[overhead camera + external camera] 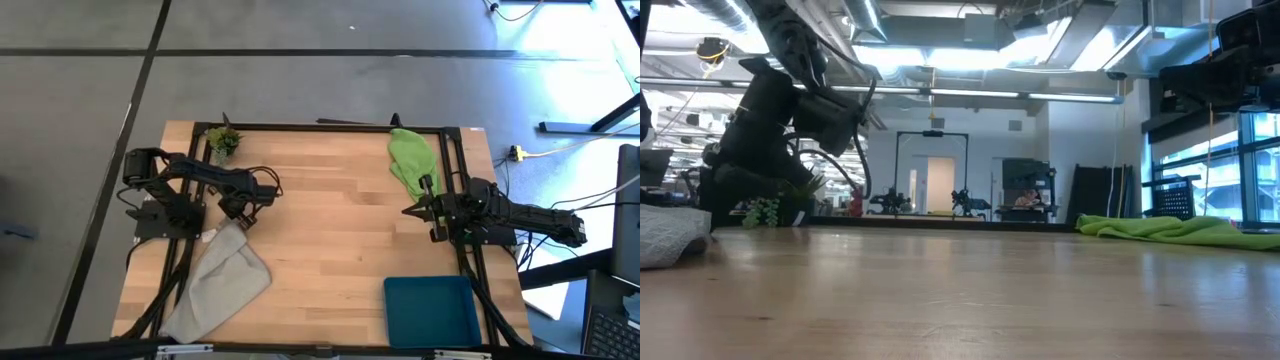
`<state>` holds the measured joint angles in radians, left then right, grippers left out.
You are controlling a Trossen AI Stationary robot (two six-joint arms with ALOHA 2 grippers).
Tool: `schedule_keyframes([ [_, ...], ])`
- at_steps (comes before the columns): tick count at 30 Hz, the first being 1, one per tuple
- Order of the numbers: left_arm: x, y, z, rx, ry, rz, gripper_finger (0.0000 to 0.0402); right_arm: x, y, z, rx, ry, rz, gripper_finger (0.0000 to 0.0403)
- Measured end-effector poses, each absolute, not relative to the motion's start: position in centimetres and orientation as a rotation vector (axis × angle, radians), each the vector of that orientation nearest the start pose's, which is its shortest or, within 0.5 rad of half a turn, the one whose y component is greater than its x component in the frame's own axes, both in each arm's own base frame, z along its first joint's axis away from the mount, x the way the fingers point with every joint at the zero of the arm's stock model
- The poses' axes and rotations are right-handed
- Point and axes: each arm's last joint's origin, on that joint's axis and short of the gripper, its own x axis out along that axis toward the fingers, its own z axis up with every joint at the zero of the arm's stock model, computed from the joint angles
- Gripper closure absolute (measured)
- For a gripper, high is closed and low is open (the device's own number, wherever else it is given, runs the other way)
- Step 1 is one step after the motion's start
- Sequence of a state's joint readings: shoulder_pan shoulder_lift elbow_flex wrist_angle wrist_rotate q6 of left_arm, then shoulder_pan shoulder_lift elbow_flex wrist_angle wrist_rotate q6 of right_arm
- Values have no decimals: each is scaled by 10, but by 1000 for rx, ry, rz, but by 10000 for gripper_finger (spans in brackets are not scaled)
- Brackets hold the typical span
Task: Roll microfiber towels into tight, uniform cylinder then place into a basket
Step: Fold the gray towel
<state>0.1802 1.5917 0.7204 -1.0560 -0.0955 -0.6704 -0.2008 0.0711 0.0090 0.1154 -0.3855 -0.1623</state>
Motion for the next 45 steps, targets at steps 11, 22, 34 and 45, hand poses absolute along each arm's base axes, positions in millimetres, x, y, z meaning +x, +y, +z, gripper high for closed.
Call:
schedule_keyframes([
  [11,236,51,168,-290,1596,739,401,100,-9,172,-178,-66,180,395],
  [22,295,66,246,7,1265,545,401,99,-9,174,-187,-92,178,395],
  [34,327,101,263,196,996,374,401,99,-9,175,-192,-102,177,395],
  [45,340,115,243,254,1013,337,401,99,-9,176,-193,-109,166,395],
])
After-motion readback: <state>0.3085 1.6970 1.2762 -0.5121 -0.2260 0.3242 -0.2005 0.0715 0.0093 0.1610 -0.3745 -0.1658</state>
